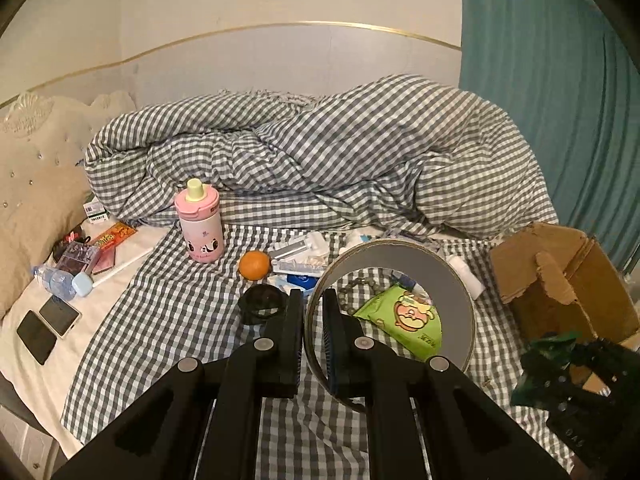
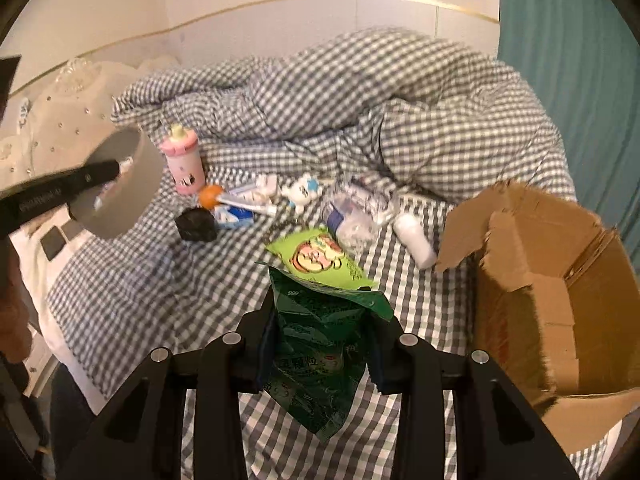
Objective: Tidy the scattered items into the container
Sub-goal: 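Lift the tape roll and green wrapper and carry both toward the cardboard box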
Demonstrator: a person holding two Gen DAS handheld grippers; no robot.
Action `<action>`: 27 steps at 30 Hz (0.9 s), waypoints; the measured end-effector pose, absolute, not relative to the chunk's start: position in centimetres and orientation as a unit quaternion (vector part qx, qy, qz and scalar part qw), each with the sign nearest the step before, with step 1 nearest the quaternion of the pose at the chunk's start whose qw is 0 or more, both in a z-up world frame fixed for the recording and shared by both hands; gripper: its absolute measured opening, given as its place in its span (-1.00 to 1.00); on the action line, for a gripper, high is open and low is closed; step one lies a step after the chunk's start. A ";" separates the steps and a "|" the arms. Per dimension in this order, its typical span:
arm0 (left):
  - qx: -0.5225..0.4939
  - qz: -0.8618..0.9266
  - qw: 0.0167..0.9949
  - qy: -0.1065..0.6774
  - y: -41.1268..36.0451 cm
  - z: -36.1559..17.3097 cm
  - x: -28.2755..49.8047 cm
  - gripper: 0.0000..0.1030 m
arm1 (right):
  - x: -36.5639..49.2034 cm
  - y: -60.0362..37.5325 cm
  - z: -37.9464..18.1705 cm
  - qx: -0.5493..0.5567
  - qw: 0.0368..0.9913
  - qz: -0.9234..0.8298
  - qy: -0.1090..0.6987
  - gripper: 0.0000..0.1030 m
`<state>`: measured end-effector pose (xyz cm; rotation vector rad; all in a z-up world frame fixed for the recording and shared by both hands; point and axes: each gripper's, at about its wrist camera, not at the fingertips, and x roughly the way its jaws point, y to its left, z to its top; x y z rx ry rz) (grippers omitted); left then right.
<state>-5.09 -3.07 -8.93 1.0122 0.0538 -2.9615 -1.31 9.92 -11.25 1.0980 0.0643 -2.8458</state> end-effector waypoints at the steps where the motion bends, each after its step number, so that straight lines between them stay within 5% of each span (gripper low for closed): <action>1: 0.320 -0.947 0.005 0.016 -2.9 -8.6 -4.7 -0.82 | -0.9 9.9 -10.7 0.353 0.046 -0.934 0.021 -0.29; 27: 0.246 -0.969 -0.036 0.003 4.8 -1.8 -1.1 -0.82 | 5.3 16.8 -2.1 0.258 -0.012 -0.966 0.008 -0.29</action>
